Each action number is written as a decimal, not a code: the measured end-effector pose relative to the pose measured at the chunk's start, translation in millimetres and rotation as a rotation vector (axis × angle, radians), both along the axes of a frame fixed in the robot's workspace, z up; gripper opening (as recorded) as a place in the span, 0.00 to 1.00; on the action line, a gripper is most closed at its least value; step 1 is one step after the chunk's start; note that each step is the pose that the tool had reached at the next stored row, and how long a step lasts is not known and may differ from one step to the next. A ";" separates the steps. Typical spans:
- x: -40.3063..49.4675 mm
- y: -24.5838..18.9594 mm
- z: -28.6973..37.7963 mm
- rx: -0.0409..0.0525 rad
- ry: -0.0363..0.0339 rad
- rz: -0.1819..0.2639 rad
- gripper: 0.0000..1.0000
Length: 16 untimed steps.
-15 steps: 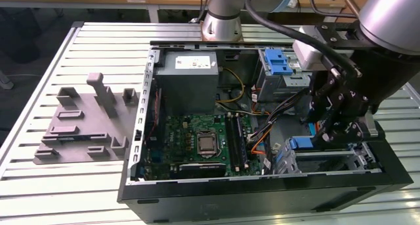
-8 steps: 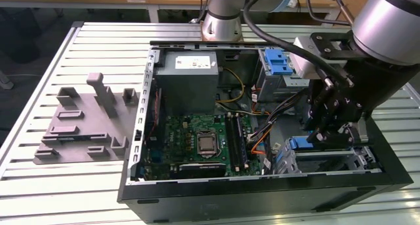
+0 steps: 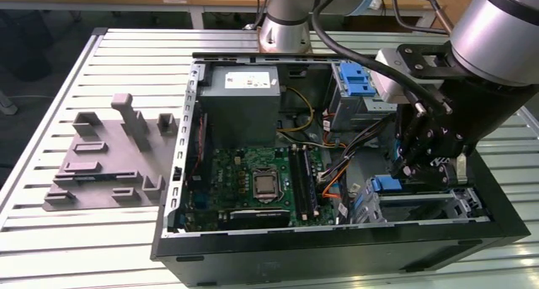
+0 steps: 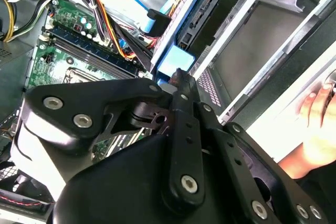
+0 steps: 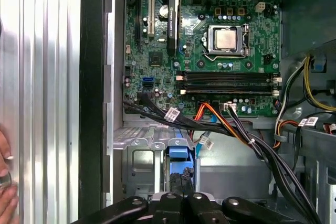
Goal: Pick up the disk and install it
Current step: 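Insert the disk into the insertion slot, then insert the first disk wire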
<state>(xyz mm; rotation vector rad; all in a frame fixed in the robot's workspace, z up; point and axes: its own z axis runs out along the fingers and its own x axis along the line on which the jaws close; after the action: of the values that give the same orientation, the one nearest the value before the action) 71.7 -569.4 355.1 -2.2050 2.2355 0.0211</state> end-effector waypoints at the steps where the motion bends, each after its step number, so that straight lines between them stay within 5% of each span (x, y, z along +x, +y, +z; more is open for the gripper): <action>1: 0.0 0.0 0.0 0.0000 0.0000 0.000 0.11; 16: 4.6 0.0 -0.2 0.0001 0.0000 0.000 0.11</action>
<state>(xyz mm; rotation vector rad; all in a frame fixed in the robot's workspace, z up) 76.3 -569.5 354.9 -2.2049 2.2354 0.0213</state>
